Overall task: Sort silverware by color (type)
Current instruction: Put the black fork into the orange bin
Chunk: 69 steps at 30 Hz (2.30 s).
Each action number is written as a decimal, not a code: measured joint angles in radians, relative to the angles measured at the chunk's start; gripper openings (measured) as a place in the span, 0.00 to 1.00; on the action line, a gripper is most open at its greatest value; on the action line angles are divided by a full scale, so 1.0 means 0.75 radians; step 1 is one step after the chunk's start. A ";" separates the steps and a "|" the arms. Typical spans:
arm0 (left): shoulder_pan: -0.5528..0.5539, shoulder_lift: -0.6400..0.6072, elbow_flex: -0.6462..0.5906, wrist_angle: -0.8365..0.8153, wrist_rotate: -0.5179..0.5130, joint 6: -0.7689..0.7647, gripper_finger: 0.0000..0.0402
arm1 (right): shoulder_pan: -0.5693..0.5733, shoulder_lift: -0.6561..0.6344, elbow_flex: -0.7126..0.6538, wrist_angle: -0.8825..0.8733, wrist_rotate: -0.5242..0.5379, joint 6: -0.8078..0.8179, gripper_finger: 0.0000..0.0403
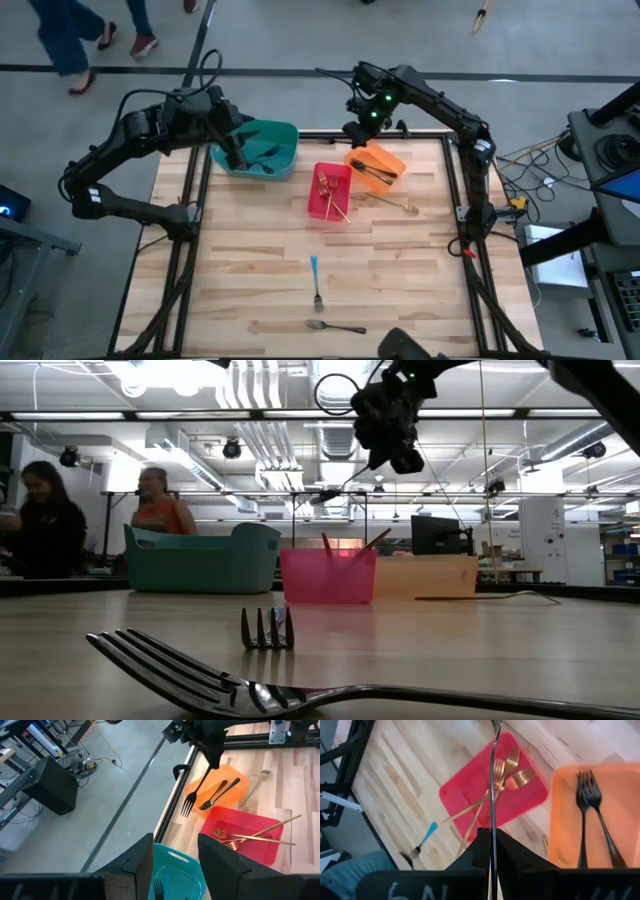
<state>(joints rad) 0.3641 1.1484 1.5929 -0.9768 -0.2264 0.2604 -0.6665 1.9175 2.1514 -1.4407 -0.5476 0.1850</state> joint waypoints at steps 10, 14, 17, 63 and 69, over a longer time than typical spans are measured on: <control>-0.001 0.035 0.000 0.008 0.000 -0.001 0.33 | -0.134 -0.312 -0.614 0.299 -0.076 0.104 0.02; -0.001 0.047 -0.001 0.008 0.000 -0.001 0.33 | -0.179 -0.424 -0.878 0.453 -0.188 0.197 0.02; -0.001 0.050 -0.001 0.008 0.000 -0.001 0.33 | -0.200 -0.499 -1.042 0.516 -0.253 0.262 0.02; -0.001 0.061 -0.001 0.017 0.000 -0.026 0.33 | -0.282 -0.566 -1.541 1.133 -0.074 0.825 0.11; -0.001 0.061 -0.001 0.017 0.000 -0.048 0.33 | -0.282 -0.567 -1.541 1.130 -0.073 0.822 0.17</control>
<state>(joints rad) 0.3637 1.1938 1.5925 -0.9642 -0.2264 0.2241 -0.8780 1.4925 0.9955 -0.5934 -0.6022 0.8016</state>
